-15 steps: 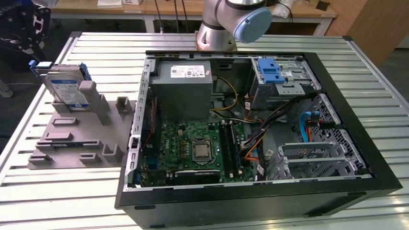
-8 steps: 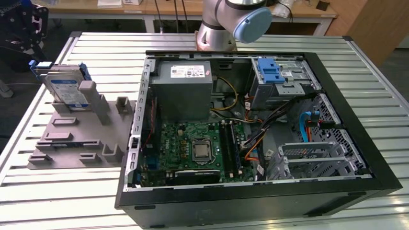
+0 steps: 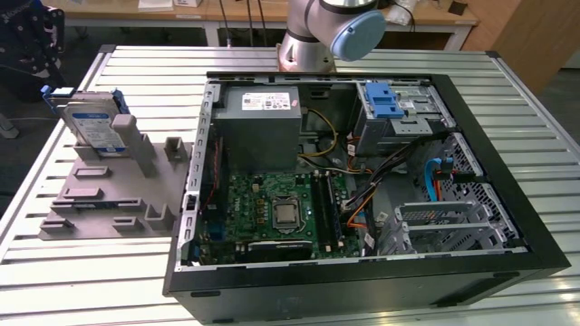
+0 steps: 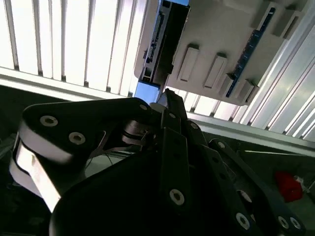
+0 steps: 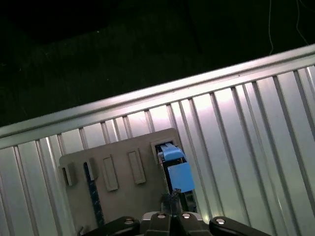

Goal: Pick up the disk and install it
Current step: 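Pick up the disk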

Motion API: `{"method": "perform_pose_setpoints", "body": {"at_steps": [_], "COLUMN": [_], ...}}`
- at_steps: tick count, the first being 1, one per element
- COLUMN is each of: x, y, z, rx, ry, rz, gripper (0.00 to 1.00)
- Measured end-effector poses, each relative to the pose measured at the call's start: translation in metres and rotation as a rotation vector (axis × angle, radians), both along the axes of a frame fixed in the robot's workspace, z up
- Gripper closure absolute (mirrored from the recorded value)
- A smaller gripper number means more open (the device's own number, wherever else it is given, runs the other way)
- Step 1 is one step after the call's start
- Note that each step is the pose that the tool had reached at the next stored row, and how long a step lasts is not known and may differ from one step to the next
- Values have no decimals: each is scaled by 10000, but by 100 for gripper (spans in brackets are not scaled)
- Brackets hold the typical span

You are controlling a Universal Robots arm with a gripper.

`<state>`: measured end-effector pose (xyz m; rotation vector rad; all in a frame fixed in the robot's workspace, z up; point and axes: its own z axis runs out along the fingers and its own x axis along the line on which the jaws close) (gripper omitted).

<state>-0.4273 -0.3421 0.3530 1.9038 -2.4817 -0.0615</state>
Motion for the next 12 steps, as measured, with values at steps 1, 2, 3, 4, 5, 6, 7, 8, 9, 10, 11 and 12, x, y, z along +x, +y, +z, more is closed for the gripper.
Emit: {"method": "perform_pose_setpoints", "body": {"at_steps": [1,2,3,4,5,6,7,8,9,10,11,12], "x": [0,0,0,0,0,0,0,0,0,-5,-15,-20], "y": [0,0,0,0,0,0,0,0,0,1,1,1], "z": [-1,-2,-3,-4,-5,-6,-7,-9,-10,-10,-10,-11], "rx": [1,1,1,2,2,3,3,4,5,6,6,6], "ry": [-2,-5,-6,-7,-7,-8,-9,-9,-9,-8,-8,-9], "rz": [175,352,528,707,883,1079,1257,1432,1571,1639,1654,1655], "gripper": [89,89,89,89,89,89,89,89,89,89,89,89]}}
